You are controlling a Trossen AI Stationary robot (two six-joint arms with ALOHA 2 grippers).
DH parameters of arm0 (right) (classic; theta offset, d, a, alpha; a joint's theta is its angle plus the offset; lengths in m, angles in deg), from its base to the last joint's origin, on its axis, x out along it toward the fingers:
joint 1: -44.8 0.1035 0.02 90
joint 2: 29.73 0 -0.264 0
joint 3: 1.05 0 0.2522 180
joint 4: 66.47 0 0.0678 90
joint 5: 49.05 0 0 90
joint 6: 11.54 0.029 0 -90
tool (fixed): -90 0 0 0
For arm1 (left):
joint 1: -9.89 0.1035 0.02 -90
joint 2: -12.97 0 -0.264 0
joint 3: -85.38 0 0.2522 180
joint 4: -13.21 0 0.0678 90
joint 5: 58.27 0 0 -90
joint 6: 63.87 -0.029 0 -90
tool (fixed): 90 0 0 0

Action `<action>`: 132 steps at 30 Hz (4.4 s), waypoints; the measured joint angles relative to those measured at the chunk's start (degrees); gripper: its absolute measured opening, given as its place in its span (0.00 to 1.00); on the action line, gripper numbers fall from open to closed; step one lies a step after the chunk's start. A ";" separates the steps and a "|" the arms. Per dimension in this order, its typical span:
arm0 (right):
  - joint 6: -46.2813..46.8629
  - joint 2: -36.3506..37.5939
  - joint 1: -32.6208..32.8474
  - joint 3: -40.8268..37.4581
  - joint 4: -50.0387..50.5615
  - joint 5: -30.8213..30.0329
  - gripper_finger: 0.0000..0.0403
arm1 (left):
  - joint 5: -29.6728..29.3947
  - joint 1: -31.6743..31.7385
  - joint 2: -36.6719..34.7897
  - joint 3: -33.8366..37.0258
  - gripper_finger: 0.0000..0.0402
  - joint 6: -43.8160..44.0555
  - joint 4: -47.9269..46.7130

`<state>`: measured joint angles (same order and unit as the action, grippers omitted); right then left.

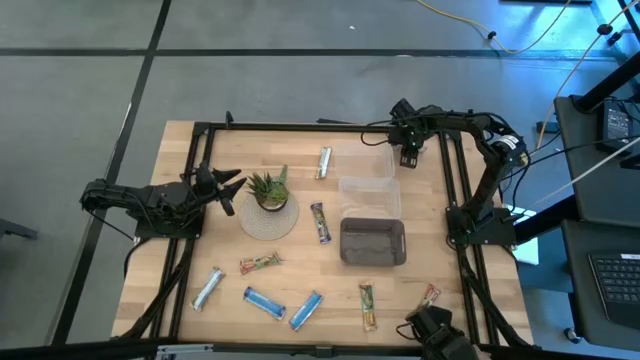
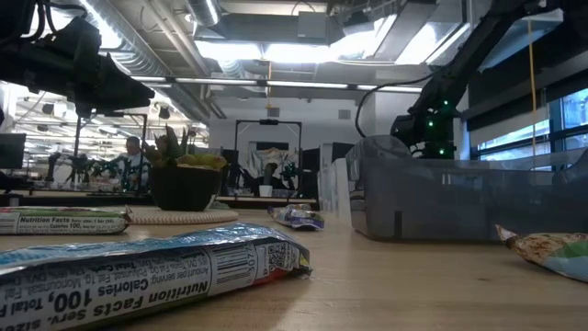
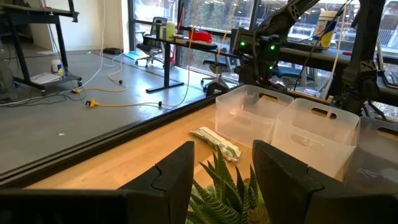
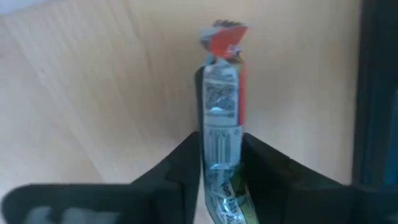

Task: Pick and place Granola Bars by type
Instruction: Put the top red granola bar into the top transparent bin, then put the bottom yellow granola bar into the bottom transparent bin

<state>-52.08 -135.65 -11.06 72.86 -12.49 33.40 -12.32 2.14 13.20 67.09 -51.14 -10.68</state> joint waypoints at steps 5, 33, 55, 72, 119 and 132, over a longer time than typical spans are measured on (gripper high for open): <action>-0.29 -1.24 -0.03 0.62 1.56 1.23 0.17 | 0.08 0.00 0.02 0.00 0.39 0.00 0.00; 18.33 1.91 6.98 29.83 28.12 -7.59 0.13 | 0.20 0.00 0.00 0.00 0.39 0.02 0.02; 28.03 -4.76 30.30 35.00 24.18 1.34 0.13 | 0.22 0.00 0.02 -0.01 0.39 0.04 0.04; 26.95 -17.14 30.23 34.94 23.44 1.14 0.13 | 0.24 0.00 0.02 0.02 0.39 0.04 0.04; 32.62 1.67 36.39 35.02 16.37 3.20 0.45 | 0.22 -0.01 0.02 0.02 0.39 0.04 0.07; 23.86 1.59 36.94 35.02 12.94 2.33 0.68 | 0.22 0.00 0.01 0.01 0.39 0.04 0.07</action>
<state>-28.22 -134.06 25.88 107.89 0.44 35.73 -12.10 2.14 13.21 67.10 -51.10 -10.61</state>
